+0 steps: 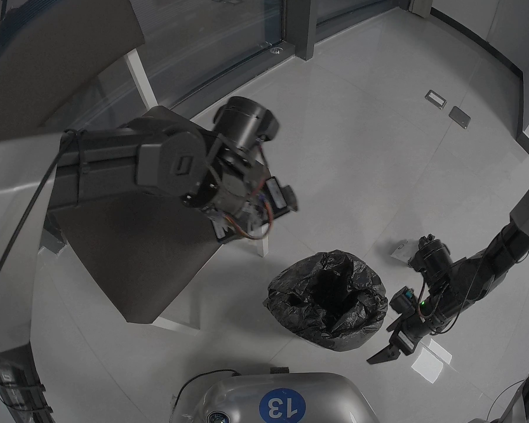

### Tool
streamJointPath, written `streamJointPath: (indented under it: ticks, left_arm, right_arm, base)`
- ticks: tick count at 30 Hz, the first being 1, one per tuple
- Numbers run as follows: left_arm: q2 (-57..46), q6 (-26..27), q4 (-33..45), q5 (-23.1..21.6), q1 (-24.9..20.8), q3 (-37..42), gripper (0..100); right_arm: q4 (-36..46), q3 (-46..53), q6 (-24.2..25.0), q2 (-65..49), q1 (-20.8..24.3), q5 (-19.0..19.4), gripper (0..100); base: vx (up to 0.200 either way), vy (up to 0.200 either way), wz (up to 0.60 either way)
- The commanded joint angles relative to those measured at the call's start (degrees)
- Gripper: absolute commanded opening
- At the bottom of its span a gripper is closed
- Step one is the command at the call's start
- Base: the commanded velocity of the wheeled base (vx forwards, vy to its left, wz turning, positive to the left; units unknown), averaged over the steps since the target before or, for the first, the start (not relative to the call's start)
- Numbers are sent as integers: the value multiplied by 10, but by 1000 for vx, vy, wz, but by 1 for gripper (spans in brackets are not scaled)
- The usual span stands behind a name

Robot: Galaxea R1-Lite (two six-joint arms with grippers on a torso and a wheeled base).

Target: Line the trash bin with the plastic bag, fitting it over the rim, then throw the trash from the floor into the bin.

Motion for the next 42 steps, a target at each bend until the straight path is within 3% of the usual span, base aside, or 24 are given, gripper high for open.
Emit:
streamJointPath:
  ticks: [1, 4, 10, 17, 25, 30, 36, 42]
  left_arm:
    - [-34, 8, 3, -2, 11, 33, 100]
    - [-33, 12, 3, -2, 1, 46, 100]
    - [-15, 73, -3, 1, -21, 79, 100]
    - [92, 148, -67, 16, -72, 73, 100]
    - [163, 163, -55, 26, -95, 23, 100]
    - [196, 177, -46, 28, -104, -2, 100]
    - [203, 163, -50, 26, -113, -9, 100]
    - [181, 68, -89, 18, -129, -20, 100]
  right_arm:
    - [-9, -3, 2, -22, -6, -1, 100]
    - [-20, -4, 3, -36, -4, -2, 100]
    - [-20, 0, 4, -65, -14, -8, 100]
    - [-20, 19, 3, -126, -55, -13, 100]
    - [-14, 33, 3, -213, -118, -30, 100]
    - [-13, 42, 5, -238, -132, -30, 100]
    - [-18, 53, 9, -238, -132, -31, 100]
    - [-19, 50, 12, -242, -131, -31, 100]
  base:
    - [0, 0, 0]
    - [0, 0, 0]
    - [0, 0, 0]
    - [0, 0, 0]
    - [0, 0, 0]
    - [0, 0, 0]
    - [0, 0, 0]
    - [0, 0, 0]
